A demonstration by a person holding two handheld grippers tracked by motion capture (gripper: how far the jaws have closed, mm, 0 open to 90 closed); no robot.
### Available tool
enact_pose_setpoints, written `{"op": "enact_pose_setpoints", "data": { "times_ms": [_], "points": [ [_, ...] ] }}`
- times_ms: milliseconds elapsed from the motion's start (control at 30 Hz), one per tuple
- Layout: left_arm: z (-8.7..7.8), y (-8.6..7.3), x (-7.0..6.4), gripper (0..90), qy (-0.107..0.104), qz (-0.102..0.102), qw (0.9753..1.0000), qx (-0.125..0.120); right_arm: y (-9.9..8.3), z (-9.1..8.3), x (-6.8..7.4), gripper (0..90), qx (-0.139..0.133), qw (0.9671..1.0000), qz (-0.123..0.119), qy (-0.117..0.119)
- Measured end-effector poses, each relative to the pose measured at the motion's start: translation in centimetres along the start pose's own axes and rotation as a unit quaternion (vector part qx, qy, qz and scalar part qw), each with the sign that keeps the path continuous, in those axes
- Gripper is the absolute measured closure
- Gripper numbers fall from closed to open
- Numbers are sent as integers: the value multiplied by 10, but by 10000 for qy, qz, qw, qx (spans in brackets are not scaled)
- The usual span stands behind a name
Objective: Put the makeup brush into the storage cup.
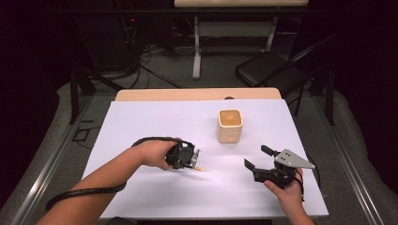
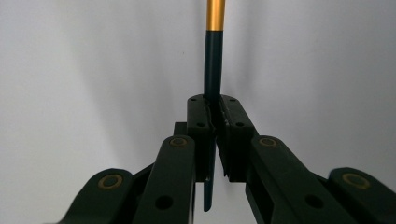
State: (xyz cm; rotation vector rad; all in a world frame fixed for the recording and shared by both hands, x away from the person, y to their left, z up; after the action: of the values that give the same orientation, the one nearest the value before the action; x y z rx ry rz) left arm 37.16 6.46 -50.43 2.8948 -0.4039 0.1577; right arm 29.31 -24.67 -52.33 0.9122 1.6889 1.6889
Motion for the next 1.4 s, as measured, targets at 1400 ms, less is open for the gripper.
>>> {"op": "enact_pose_setpoints", "data": {
  "times_ms": [1400],
  "points": [
    [-47,-15,5,839,221,-1662,9344,-3144,0,0,0,144,35,10000,-7,9]
  ]
}}
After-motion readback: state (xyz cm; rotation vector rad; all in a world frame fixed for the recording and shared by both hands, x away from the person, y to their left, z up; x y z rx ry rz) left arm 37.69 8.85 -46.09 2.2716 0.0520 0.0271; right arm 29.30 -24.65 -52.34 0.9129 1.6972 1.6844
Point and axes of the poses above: each handheld gripper's, and its own axes: z roughly forward along the jaws, y roughly out of its top, x roughly to its left, the point moved 1 cm from there along z, roughly forward along the jaws, and after that the axes turned 12 degrees about -x, right-handed, at the moved point
